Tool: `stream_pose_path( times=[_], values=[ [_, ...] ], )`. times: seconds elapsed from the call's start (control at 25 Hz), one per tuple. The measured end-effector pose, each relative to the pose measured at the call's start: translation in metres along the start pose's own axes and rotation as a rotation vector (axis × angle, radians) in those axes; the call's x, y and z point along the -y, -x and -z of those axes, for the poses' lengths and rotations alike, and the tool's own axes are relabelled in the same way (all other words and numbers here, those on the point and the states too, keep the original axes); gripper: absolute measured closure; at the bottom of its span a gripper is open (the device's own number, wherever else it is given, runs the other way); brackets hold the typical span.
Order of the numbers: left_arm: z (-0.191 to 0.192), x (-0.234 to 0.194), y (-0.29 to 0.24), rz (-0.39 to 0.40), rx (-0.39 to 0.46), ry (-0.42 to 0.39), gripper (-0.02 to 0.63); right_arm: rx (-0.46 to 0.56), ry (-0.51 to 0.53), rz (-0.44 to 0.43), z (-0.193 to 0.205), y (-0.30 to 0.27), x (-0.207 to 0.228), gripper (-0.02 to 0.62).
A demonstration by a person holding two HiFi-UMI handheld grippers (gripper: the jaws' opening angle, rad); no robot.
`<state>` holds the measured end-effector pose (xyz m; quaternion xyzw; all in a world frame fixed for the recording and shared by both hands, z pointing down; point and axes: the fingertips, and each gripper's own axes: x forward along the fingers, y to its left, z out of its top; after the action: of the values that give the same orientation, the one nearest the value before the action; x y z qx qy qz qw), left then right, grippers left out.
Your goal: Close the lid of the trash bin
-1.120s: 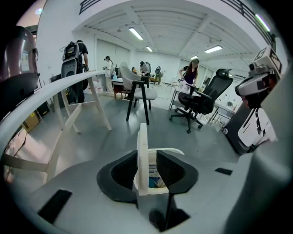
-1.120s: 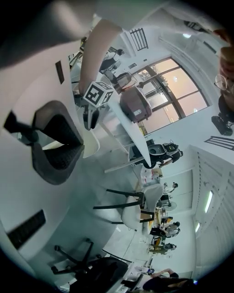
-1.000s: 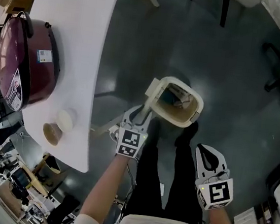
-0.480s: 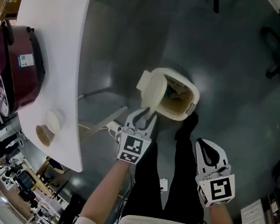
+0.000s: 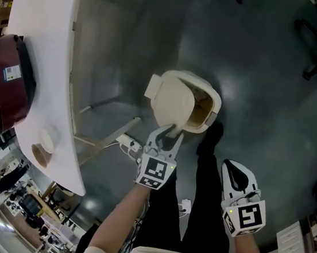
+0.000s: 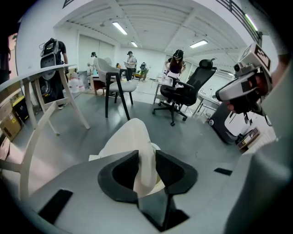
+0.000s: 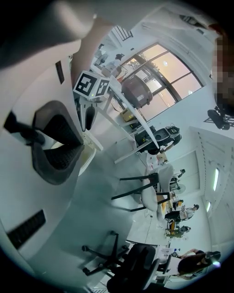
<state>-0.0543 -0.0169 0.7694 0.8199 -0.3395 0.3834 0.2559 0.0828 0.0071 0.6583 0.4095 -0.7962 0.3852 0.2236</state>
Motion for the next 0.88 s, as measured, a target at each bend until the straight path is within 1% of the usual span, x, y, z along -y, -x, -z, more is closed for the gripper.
stream_pose_path(
  times=[0.2, 0.4, 0.6, 0.88],
  values=[
    [0.01, 0.02, -0.022, 0.02, -0.011, -0.004, 0.481, -0.007, -0.048, 0.019, 0.021, -0.007, 0.02, 0.583],
    [0.022, 0.033, -0.045, 0.037, -0.027, -0.016, 0.488, -0.003, -0.065, 0.03, 0.03, -0.015, 0.036, 0.583],
    [0.036, 0.048, -0.069, 0.06, -0.058, -0.039, 0.494, 0.003, -0.078, 0.042, 0.036, -0.017, 0.05, 0.583],
    [0.058, 0.059, -0.102, 0.083, -0.124, -0.04, 0.495, -0.011, -0.11, 0.047, 0.051, -0.02, 0.063, 0.583]
  ],
)
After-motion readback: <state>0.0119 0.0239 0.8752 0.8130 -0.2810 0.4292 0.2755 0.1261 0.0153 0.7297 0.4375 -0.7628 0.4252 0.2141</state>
